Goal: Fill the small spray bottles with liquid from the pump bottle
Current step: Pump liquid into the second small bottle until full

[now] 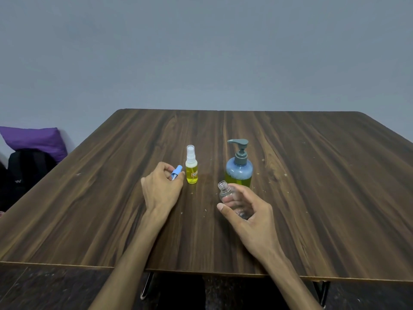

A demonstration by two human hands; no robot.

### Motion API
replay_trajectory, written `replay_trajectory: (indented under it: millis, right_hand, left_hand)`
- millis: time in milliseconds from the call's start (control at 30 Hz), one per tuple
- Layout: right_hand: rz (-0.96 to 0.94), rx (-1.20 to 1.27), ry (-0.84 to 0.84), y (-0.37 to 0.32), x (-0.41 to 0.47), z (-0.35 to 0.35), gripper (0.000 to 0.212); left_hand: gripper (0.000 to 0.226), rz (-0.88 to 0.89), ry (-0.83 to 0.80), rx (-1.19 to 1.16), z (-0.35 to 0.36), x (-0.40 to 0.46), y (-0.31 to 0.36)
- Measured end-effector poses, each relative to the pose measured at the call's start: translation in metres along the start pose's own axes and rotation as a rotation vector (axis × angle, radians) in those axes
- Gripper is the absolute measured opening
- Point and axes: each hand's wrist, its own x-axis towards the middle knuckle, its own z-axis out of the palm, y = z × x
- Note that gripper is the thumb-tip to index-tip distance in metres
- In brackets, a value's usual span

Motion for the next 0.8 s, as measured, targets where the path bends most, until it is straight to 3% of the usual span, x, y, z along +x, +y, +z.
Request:
replay_trajectory:
  millis: [200, 500, 700, 800]
  right_hand:
    - [-0.006, -0.005, -0.007, 0.001, 0.001, 0.001, 0.041]
    - [-0.013, -0.054, 0.003, 0.002, 0.002, 0.003, 0.043]
    - [-0.021, -0.068, 0.015, 0.002, 0.002, 0.003, 0.043]
    - [-0.024, -0.068, 0.029, 0.002, 0.003, 0.001, 0.042]
  left_hand:
    - [0.024, -0.037, -0.131, -0.047, 0.002, 0.000, -0.008]
    - [0.046, 0.025, -0.159, -0.032, -0.003, -0.008, -0.018]
    - [0.041, 0.027, -0.149, -0.070, -0.004, -0.008, -0.015]
    - [0.031, 0.072, 0.001, -0.246, -0.014, -0.019, -0.003]
